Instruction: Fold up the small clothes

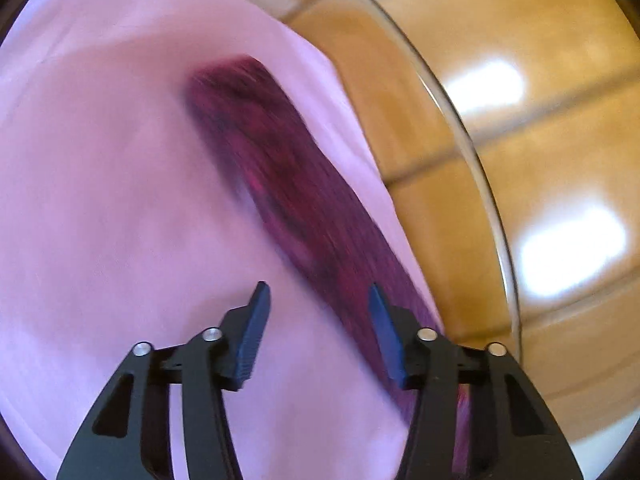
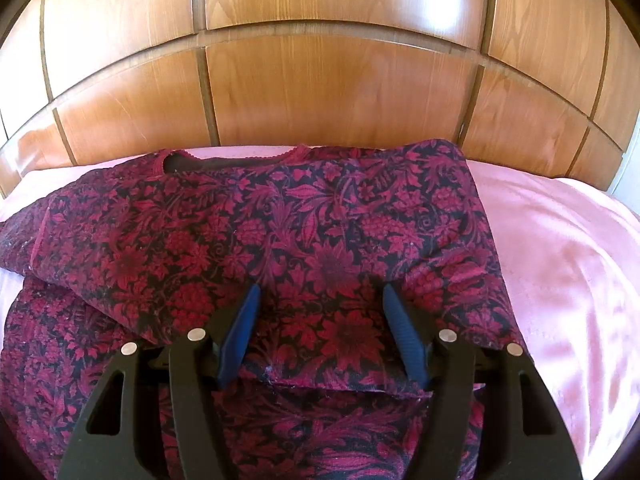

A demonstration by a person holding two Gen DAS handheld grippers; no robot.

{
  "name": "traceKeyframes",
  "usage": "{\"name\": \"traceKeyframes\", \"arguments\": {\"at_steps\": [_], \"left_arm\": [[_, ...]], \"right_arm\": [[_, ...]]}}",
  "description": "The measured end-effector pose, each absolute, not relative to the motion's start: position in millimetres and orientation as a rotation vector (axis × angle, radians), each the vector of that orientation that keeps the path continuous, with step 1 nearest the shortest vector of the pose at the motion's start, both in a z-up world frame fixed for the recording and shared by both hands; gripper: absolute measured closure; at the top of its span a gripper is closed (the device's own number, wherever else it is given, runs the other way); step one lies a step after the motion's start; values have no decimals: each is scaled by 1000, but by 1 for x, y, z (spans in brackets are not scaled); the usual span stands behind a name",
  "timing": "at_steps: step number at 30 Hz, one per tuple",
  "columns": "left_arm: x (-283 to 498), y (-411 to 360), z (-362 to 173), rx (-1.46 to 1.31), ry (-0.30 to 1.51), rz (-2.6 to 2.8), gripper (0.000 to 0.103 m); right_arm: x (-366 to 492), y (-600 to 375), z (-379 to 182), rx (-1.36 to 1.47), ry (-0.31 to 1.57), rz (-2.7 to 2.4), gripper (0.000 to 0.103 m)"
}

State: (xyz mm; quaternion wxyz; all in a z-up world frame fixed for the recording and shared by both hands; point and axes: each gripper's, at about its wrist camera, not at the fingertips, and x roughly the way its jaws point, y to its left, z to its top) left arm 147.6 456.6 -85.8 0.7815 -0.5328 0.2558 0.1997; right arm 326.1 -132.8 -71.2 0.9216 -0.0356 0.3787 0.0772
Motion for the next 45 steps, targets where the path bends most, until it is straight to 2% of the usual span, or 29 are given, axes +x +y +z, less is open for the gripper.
{"name": "traceKeyframes", "arguments": {"at_steps": [8, 10, 11, 14, 20, 25, 33, 40, 41, 43, 45], "left_arm": [[177, 506, -102, -1219, 559, 495, 55], [183, 512, -102, -1186, 582, 520, 70], [189, 513, -103, -1167, 610, 528, 87], [188, 503, -88, -1097, 602, 518, 91], [199, 437, -30, -899, 548, 319, 91], [218, 354, 3, -689, 564, 161, 91], [266, 241, -21, -550, 730, -8, 91], [294, 191, -51, -412, 857, 36, 89], [294, 187, -51, -387, 861, 48, 87], [295, 181, -46, -353, 857, 49, 75], [295, 175, -38, -324, 836, 36, 58]], "right_arm": [[327, -131, -71, -95, 773, 148, 39], [327, -130, -71, -98, 772, 144, 39], [327, -130, -71, -99, 772, 143, 38], [328, -130, -71, -104, 771, 141, 38], [328, -129, -71, -113, 768, 137, 38], [328, -129, -71, -116, 765, 137, 38], [328, -131, -71, -110, 765, 144, 38], [331, -135, -70, -90, 771, 156, 38], [333, -136, -69, -86, 774, 159, 38], [334, -139, -66, -68, 785, 171, 38], [337, -145, -57, -15, 810, 185, 38]]}}
